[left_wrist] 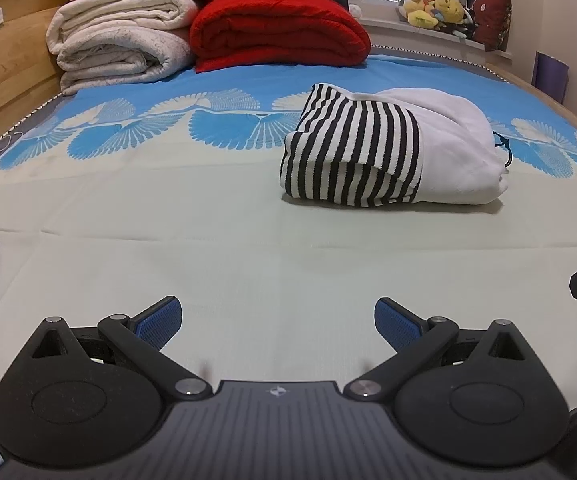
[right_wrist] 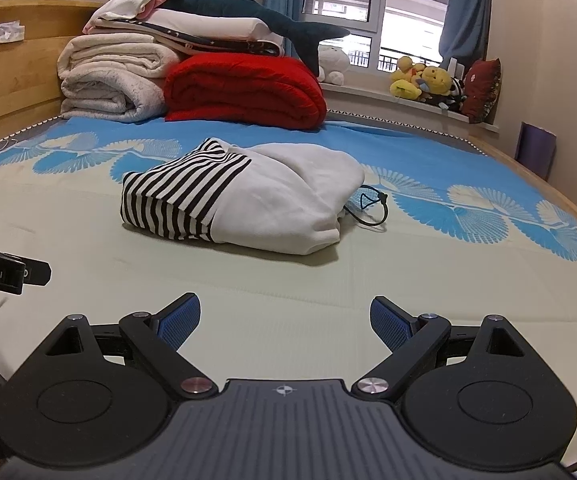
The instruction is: Fold small clothes
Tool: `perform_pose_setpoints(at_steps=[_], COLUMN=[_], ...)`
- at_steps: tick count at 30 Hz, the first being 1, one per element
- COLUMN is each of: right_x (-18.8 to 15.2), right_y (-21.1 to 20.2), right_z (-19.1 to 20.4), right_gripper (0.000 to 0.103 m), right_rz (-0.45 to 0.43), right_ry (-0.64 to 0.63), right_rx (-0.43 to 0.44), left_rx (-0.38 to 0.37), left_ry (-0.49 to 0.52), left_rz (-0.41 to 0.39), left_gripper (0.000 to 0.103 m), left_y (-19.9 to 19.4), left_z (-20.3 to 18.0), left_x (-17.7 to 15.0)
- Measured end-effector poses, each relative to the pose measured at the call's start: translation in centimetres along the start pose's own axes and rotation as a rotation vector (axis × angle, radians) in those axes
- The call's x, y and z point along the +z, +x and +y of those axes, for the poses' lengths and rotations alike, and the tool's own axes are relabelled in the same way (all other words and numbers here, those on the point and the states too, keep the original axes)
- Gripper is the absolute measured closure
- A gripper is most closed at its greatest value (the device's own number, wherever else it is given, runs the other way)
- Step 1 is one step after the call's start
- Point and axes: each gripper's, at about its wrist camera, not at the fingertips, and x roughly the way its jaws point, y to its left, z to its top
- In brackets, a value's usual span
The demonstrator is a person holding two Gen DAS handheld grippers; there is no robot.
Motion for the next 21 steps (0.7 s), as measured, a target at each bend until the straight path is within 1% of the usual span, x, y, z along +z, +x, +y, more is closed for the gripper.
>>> perform_pose_setpoints(at_steps=[21], right_x=[-0.02], right_y=[0.0], right_z=[0.19], right_gripper=[0.01], right_rz=[0.002], right_ry=[-0.006], right_rx=[0.001], left_rx=[0.001], left_ry=[-0.002], left_rz=[0.008], left_gripper=[0.0], left_y=[0.18], left_z=[-0.02], left_x=[-0.04])
